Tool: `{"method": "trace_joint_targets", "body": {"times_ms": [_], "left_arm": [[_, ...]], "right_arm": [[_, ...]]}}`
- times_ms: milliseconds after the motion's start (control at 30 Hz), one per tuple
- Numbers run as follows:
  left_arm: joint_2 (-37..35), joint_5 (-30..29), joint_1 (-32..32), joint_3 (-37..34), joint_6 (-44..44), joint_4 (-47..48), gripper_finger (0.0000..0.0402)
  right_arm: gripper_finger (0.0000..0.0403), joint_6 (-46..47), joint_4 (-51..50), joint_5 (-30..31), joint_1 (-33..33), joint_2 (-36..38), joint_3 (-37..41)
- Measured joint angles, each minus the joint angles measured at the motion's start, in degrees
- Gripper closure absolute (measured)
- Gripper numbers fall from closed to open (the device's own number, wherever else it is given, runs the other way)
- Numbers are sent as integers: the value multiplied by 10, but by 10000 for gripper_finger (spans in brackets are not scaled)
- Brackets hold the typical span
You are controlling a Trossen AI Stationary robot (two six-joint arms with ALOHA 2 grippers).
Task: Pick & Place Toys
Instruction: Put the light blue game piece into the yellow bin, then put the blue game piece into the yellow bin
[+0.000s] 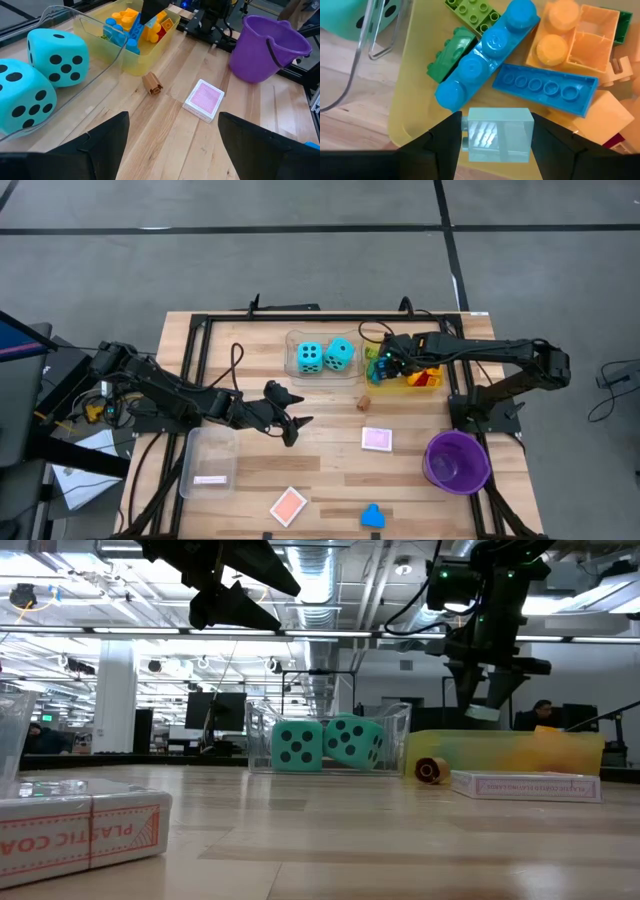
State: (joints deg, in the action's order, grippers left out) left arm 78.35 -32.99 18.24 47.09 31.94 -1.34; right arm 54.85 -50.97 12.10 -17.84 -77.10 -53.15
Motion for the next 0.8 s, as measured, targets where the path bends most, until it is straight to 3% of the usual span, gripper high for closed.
{"method": "trace_joint_targets", "body": {"times_ms": [800], "left_arm": [[0,0,0,0,1,0,100]], "right_arm": [[173,-9,7,4,1,0,0]]}}
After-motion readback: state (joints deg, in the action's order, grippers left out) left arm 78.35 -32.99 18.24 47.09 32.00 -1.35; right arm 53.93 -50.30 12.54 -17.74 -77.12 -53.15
